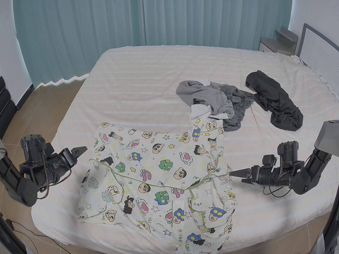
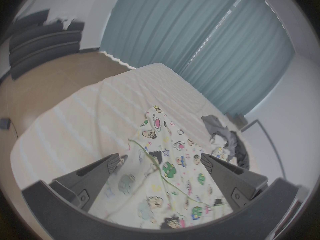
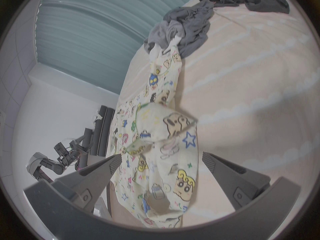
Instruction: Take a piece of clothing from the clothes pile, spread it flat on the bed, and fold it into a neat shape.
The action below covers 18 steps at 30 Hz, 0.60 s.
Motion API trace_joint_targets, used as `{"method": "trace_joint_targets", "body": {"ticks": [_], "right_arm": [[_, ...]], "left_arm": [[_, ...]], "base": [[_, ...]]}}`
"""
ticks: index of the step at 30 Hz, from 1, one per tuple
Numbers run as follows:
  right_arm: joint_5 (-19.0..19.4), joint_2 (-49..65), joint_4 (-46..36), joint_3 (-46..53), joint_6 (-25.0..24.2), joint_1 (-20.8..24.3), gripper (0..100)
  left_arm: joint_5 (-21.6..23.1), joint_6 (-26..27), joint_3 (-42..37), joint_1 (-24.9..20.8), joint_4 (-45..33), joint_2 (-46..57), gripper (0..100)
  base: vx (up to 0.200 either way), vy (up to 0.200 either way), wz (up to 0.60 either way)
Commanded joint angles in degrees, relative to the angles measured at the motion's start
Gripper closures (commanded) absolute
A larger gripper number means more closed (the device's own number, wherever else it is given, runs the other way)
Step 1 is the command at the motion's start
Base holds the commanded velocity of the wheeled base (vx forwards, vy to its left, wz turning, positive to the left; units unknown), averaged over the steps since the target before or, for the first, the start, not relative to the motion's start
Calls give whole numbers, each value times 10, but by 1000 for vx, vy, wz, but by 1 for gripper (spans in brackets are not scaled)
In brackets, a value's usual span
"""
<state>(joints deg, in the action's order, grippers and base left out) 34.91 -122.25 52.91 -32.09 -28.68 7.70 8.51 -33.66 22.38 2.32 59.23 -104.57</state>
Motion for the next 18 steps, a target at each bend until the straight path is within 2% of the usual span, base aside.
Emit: {"method": "trace_joint_targets", "body": {"ticks": [1,7,12,18], "right_arm": [[14,-38,5,27,22,6,0],[13,-53,5,24,22,13,0],[12,-67,5,12,22,27,0],[-22,-91,5,-10,22,39,0]], "left_arm": [[22,-69,-68,-10,0,106,0],[23,-132,-87,-20,1,125,0],[21,-134,-103,-31,2,125,0],[21,-134,-110,-35,3,129,0]], "base": [[0,0,0],[0,0,0],[0,0,0],[0,0,0]]}}
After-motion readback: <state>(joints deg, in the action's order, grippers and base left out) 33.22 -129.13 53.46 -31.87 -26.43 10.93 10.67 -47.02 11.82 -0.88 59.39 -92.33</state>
